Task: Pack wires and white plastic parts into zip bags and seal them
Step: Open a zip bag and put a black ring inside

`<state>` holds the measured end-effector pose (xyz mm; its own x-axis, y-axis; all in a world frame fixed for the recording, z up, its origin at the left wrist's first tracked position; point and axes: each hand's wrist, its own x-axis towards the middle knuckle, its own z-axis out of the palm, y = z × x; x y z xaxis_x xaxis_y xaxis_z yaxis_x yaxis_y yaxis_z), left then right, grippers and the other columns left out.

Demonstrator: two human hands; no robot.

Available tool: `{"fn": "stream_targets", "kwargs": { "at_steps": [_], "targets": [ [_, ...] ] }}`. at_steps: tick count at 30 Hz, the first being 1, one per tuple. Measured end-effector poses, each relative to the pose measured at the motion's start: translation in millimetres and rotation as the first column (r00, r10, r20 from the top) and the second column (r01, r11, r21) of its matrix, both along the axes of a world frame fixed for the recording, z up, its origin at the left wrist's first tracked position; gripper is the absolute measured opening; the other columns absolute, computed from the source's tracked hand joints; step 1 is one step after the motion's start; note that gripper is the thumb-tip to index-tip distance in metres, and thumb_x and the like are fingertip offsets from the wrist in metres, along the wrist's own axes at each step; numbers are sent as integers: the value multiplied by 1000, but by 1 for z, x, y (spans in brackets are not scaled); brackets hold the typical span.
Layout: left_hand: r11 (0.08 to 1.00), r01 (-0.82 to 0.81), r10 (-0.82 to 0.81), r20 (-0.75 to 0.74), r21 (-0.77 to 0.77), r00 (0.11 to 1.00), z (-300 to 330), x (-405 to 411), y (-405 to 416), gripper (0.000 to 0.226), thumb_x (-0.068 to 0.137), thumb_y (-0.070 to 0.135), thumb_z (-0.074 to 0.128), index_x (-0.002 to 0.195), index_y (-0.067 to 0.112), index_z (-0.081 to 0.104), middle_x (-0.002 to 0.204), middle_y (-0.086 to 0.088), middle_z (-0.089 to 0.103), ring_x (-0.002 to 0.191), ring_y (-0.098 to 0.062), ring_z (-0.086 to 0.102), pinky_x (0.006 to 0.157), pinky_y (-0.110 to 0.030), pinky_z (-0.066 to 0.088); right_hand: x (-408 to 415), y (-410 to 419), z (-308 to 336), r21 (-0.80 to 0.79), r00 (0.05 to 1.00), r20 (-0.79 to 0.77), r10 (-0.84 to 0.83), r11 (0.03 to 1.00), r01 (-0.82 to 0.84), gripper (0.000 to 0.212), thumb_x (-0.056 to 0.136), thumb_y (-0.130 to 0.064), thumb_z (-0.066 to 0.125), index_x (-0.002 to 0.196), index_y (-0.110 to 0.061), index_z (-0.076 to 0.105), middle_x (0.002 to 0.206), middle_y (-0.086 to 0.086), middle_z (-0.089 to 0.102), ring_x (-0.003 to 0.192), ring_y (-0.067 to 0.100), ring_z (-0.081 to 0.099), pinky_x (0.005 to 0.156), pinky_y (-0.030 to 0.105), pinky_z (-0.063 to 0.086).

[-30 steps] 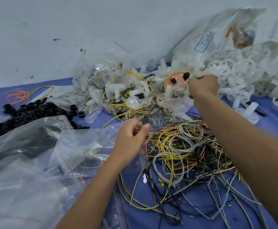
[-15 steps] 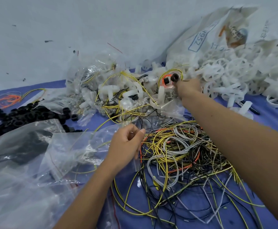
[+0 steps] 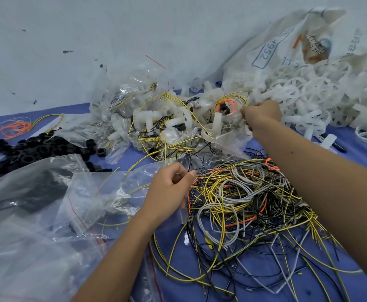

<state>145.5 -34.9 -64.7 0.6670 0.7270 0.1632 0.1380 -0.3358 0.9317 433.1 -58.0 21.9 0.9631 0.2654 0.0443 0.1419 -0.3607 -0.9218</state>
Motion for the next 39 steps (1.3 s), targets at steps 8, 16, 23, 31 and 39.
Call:
{"fn": "stream_targets", "kwargs": {
  "at_steps": [8,16,23,31,39],
  "targets": [
    [1000,-1,1,-7,-3,1000,2,0,-1,28,101,27,63,83,7,57,55,-4,57,40,-19,53,42,-16,38,-7,-6,11,176,979,188,75,978,-109,8,82,-20,70,89,-17,72,83,2,71,81,21,69,74,38,61],
    [1000,3,-3,-19,10,1000,3,0,-3,27,101,26,63,82,8,57,54,-3,57,40,-18,54,43,-15,38,-24,-18,14,116,830,266,490,839,-532,16,92,-25,75,90,-10,78,58,-13,66,44,-2,48,44,11,37],
    [1000,8,-8,-2,-27,1000,2,0,-1,26,101,26,63,80,11,56,54,1,56,41,-18,54,43,-17,39,-49,-32,30,-535,419,465,780,625,-569,17,85,-28,81,87,-11,79,77,2,70,64,10,53,62,14,40],
    [997,17,-14,44,-82,999,3,-2,0,26,102,22,62,81,8,55,53,-1,57,41,-19,53,41,-16,38,-70,-43,34,-279,529,624,575,796,-537,21,94,-30,71,92,-11,80,73,4,69,58,5,50,61,26,43],
    [991,19,-10,68,-135,998,4,-3,2,27,102,26,62,80,11,55,55,-1,58,42,-19,53,40,-21,37,-68,-39,46,488,694,193,694,546,-681,21,100,-23,62,92,-15,79,76,0,66,53,9,38,45,19,29]
  ]
}}
